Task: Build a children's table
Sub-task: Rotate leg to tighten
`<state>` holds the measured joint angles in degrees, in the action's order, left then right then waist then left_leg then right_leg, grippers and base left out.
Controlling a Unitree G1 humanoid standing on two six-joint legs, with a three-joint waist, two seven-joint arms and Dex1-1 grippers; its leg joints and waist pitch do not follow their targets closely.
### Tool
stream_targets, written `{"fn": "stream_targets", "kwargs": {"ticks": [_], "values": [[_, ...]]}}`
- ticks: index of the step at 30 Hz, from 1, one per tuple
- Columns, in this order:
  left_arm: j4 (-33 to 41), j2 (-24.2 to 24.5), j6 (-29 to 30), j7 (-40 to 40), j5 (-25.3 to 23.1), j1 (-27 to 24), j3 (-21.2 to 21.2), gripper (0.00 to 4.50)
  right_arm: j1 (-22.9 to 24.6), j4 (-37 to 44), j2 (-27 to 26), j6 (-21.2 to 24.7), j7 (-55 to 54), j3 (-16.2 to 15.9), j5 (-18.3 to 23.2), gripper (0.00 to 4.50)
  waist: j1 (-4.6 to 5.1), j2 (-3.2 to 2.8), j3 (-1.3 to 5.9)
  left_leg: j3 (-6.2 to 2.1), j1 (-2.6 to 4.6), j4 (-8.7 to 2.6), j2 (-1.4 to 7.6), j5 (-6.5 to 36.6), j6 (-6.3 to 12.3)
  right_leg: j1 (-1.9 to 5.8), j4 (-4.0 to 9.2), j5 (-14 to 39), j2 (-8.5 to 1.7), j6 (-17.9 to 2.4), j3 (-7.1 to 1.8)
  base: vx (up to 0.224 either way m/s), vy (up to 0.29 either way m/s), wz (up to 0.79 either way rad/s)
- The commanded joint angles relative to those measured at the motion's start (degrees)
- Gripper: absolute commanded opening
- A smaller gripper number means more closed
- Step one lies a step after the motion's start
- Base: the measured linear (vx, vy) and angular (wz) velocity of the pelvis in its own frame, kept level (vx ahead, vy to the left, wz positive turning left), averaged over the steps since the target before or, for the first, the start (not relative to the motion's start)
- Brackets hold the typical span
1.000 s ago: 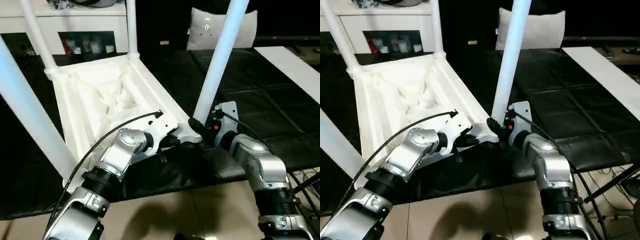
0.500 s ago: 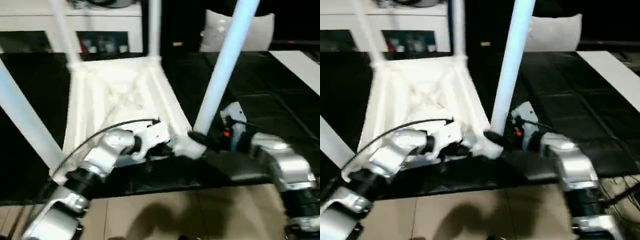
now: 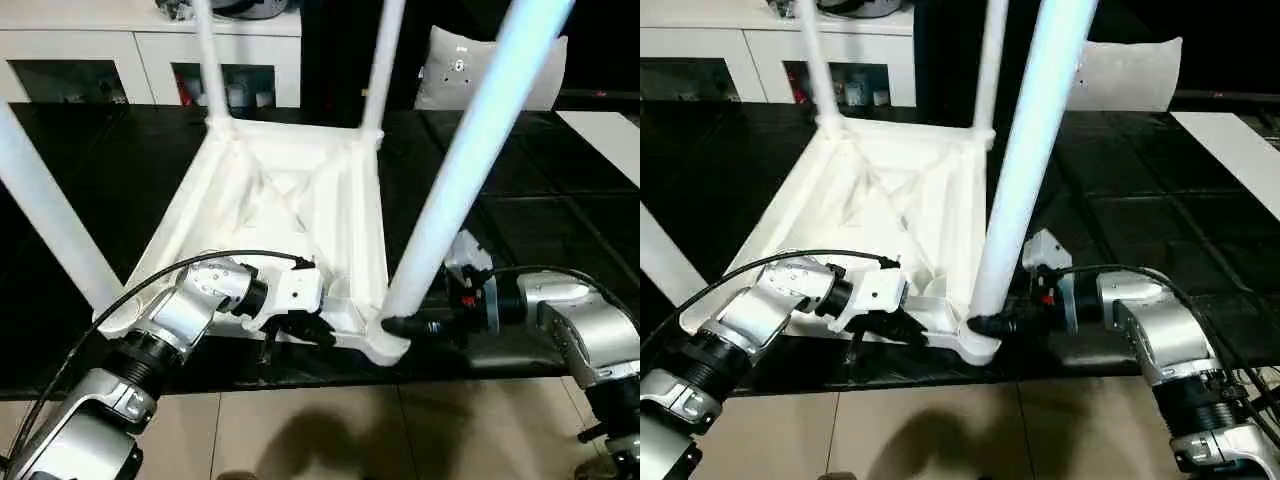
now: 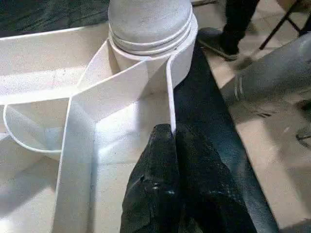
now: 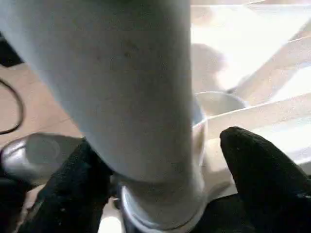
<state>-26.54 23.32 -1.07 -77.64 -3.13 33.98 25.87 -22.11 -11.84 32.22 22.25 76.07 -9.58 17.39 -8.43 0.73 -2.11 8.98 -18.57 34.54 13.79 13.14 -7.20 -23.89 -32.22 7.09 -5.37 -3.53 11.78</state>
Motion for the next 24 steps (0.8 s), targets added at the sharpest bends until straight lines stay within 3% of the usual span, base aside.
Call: {"fn": "stream_targets", "kwargs": {"ticks": [1, 12, 18, 19, 21, 23, 24], "values": [[0.99, -0.29, -1.16, -2.78, -0.35, 0.63, 2.58, 0.0, 0.33, 1.23, 0.83, 0.67, 1.05, -0.42, 0.77, 3.31, 0.36, 0.42, 4.11, 1.07, -0.92, -3.51, -0.35, 4.99, 4.05, 4.52, 4.01, 23.14, -3.12, 0.83, -3.67, 0.0, 0.0, 0.0], [0.98, -0.47, 0.27, -2.74, 0.43, 0.14, 1.58, 0.0, 2.32, 3.61, 0.36, 4.53, 3.76, 0.51, 5.02, 2.3, 0.43, 0.48, 4.13, 1.06, -1.01, -3.46, -0.48, 4.85, 3.84, 4.46, 4.28, 23.9, -2.84, 2.19, -3.34, 0.0, 0.0, 0.0], [3.0, -1.69, 6.19, 0.47, 1.86, -1.22, -0.28, 0.0, 4.39, 6.21, -1.51, 6.83, -0.23, 1.23, 6.04, 2.16, 0.55, 0.47, 4.04, 1.07, -0.99, -3.47, -0.58, 5.4, 3.36, 4.42, 4.59, 24.88, -2.84, 2.98, -3.16, 0.0, 0.0, 0.0], [3.0, -1.69, 6.19, 0.47, 1.86, -1.22, -0.28, 0.0, 4.39, 6.21, -1.51, 6.83, -0.23, 1.23, 6.04, 2.15, 0.67, 0.43, 3.9, 1.15, -0.78, -3.4, -0.82, 6.41, 3.26, 4.24, 5.03, 26.7, -2.73, 3.82, -2.91, 0.0, 0.0, 0.0], [4.39, -3.21, 10.69, 4.85, 1.37, -1.47, -1.44, 0.0, 3.3, 5.34, -5.9, 8.08, -10.51, 3.18, 3.94, 2.12, 0.96, 0.37, 3.67, 1.19, -0.71, -3.3, -1.06, 7.54, 2.99, 4.11, 5.56, 28.78, -2.59, 4.88, -2.45, 0.0, 0.0, 0.0], [5.94, -5.14, 14.87, 8.95, 1.13, -1.76, -2.46, 0.0, 1.8, 4.24, -10.23, 10.05, -20.01, 4.94, 2.21, 2.1, 1.74, 0.35, 3.34, 1.18, -0.51, -3.01, -1.35, 9.23, 1.95, 3.84, 6.5, 31.82, -2.32, 6.78, -1.51, 0.0, 0.0, 0.0], [6.1, -5.34, 15.26, 9.35, 1.11, -1.8, -2.55, 0.0, 1.64, 4.14, -10.65, 10.24, -20.92, 5.1, 2.03, 2.09, 2.71, 0.32, 3.29, 1.09, -0.34, -2.67, -1.61, 10.79, 1.64, 3.8, 7.39, 33.8, -2.03, 8.51, -0.35, 0.0, 0.0, 0.0]]}}
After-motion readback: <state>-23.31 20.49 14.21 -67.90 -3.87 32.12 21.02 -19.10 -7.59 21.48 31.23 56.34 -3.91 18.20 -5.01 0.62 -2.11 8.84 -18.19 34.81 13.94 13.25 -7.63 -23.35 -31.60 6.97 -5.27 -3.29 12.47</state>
